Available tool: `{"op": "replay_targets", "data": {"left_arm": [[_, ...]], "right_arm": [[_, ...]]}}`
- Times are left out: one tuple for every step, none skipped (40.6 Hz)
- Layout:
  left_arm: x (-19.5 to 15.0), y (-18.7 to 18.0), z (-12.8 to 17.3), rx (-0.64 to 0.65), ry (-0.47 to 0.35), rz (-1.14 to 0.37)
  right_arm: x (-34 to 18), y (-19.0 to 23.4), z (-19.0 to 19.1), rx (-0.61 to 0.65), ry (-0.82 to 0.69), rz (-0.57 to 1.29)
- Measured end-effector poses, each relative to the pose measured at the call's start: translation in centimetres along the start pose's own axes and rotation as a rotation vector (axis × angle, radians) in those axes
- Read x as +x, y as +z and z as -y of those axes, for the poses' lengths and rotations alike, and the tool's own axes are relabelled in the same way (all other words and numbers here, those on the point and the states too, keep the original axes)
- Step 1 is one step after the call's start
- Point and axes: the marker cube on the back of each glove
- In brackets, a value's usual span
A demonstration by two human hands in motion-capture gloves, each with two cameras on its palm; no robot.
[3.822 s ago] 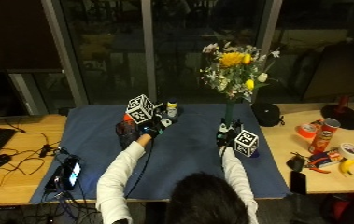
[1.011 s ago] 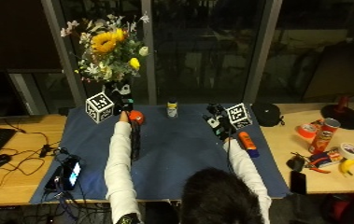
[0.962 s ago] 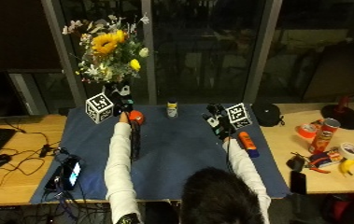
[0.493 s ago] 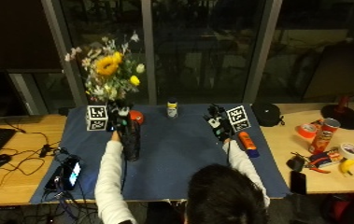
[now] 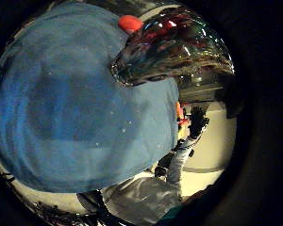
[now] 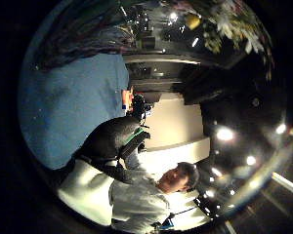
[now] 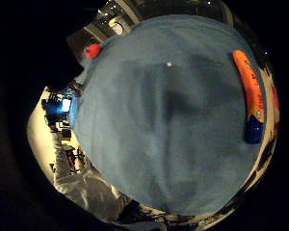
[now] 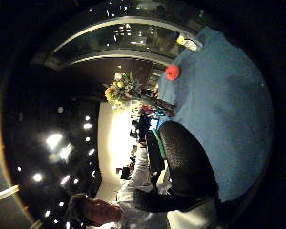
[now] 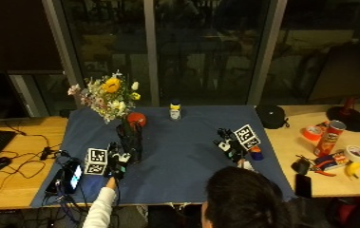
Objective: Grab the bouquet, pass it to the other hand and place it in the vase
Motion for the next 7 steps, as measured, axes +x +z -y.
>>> {"op": "replay_targets", "data": {"left_arm": [[0.0,-0.2,-0.3,-0.007,0.001,0.006],[0.1,-0.3,-0.7,-0.017,-0.002,0.011],[0.1,-0.4,-1.1,-0.03,-0.007,0.015],[0.2,-0.5,-1.5,-0.043,-0.012,0.018],[0.3,-0.6,-1.8,-0.052,-0.017,0.02],[0.4,-0.6,-2.0,-0.059,-0.02,0.02],[0.4,-0.7,-2.1,-0.061,-0.022,0.02]], "right_arm": [[0.3,0.2,0.0,-0.009,0.0,-0.013],[0.5,0.4,0.0,-0.028,0.004,-0.012],[0.6,0.7,-0.1,-0.053,0.011,-0.001],[0.6,0.9,-0.2,-0.078,0.022,0.015],[0.5,1.1,-0.3,-0.1,0.033,0.032],[0.5,1.2,-0.4,-0.114,0.042,0.045],[0.4,1.3,-0.5,-0.121,0.046,0.051]]}}
